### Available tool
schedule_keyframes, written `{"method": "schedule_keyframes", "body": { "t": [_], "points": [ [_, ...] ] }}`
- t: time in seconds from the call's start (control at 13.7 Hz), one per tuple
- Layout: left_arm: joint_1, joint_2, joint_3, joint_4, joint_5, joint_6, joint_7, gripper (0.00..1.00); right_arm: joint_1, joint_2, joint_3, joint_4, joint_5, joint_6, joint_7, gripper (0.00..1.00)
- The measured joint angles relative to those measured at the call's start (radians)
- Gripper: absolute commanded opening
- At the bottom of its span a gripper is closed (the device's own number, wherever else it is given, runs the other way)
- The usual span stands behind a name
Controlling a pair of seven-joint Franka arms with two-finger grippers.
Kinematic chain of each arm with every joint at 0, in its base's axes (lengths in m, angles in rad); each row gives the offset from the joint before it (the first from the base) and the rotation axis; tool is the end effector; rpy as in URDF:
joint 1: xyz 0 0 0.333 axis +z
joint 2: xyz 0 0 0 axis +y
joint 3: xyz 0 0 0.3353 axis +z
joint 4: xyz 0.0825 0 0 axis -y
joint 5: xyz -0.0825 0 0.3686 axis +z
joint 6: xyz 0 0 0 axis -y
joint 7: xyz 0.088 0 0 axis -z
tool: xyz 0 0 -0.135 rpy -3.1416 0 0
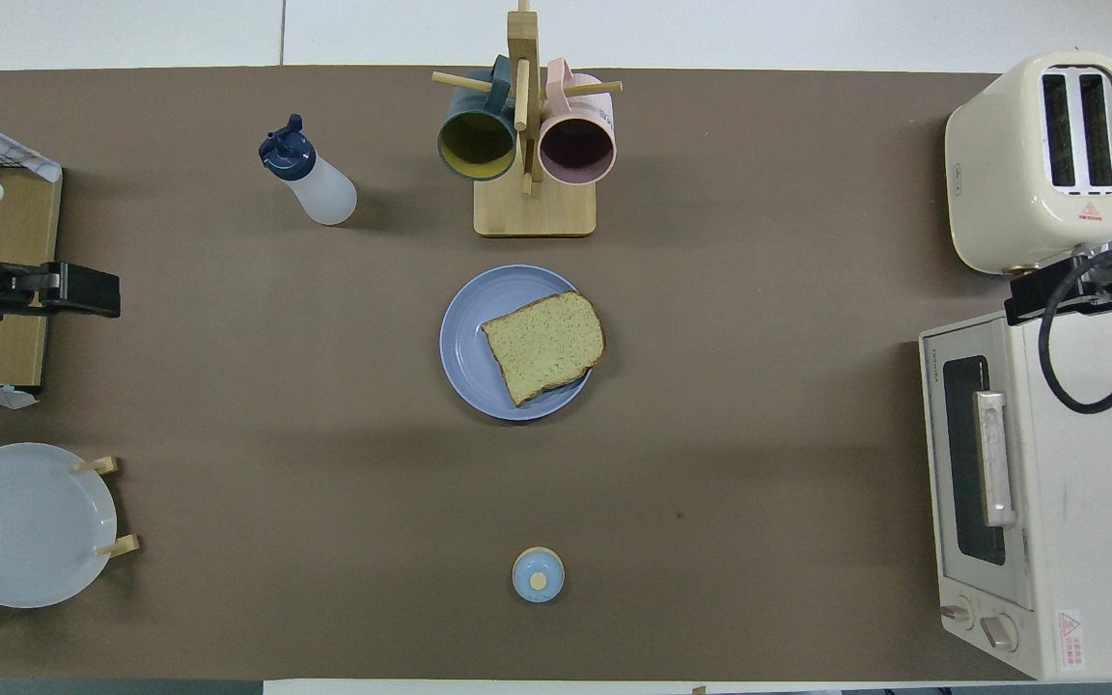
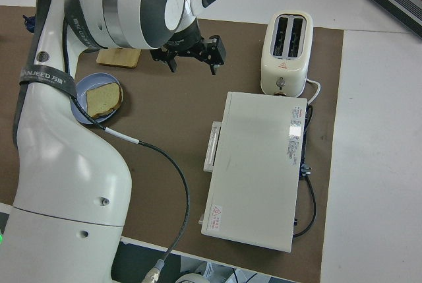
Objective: Put bread on plate and add seasoning
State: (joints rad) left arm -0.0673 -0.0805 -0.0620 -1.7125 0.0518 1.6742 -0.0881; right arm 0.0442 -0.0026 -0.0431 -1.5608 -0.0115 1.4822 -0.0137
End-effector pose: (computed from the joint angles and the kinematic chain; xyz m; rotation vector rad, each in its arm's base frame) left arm 0.5182 -0.0621 0.6026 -3.0882 0.0701 -0.0740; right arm 0.5267 -0.0011 0.6144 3.1283 0.0222 -0.1191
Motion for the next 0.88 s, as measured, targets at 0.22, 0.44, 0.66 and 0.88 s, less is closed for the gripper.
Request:
{"method": "schedule_keyframes", "body": {
  "t": [0.22, 0.44, 0.66, 0.88],
  "points": [
    [0.001, 0.000, 0.000, 0.014, -0.040, -0.014, 0.000, 1.00, 0.000, 0.000, 0.000, 0.000, 0.000, -0.002, 0.000, 1.00],
    [0.000, 0.000, -0.006, 0.019, -0.045, -0.072, 0.000, 1.00, 0.000, 0.000, 0.000, -0.001, 0.000, -0.002, 0.000, 1.00],
    [-0.041, 0.004, 0.034, 0.019, -0.046, -0.072, 0.036, 1.00, 0.000, 0.000, 0.000, -0.003, 0.000, -0.005, 0.000, 1.00],
    [-0.076, 0.026, 0.096, 0.025, -0.046, -0.070, 0.060, 1.00, 0.000, -0.001, 0.000, -0.005, 0.000, -0.009, 0.000, 1.00]
  ]
}}
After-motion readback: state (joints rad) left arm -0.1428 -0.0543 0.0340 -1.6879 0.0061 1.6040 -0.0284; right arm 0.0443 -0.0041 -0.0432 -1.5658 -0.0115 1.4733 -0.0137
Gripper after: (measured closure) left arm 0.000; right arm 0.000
